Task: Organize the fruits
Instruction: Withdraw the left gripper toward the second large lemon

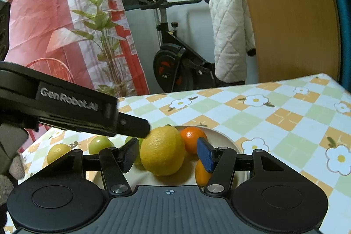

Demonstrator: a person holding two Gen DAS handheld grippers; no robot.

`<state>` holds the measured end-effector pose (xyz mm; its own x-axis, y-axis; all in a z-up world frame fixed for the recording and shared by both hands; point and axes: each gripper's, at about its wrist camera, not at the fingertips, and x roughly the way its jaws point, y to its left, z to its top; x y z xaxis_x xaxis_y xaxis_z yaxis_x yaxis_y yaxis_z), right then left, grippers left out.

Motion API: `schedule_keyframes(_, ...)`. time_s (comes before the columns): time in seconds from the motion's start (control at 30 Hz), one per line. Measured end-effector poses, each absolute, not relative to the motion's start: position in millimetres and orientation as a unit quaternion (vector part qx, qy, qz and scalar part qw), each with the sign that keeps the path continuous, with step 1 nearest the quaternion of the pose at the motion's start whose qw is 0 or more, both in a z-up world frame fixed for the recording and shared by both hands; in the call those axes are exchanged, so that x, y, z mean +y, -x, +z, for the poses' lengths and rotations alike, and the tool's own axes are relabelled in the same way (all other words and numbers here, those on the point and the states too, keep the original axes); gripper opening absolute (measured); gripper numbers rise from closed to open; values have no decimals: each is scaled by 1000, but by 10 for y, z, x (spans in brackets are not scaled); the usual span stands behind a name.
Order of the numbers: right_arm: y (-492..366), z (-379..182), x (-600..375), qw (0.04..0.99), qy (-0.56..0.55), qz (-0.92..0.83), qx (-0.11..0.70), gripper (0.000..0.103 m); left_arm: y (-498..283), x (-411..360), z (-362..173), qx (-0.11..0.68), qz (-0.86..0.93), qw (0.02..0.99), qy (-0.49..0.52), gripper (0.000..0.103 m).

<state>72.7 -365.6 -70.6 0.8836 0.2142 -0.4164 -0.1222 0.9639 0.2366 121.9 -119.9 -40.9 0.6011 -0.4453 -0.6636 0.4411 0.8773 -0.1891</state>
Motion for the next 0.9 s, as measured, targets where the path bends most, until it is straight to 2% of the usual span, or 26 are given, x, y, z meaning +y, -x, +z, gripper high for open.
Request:
schedule_keyframes(0.5,-661,-428,-3142,962,-50,122,241,54,-1247,23,-273,354,-163,920,50,53)
schedule_keyframes(0.9,-800,-401,-2265,940,19,197,279,55,-1366,432,-416,373,-153,911,83,53)
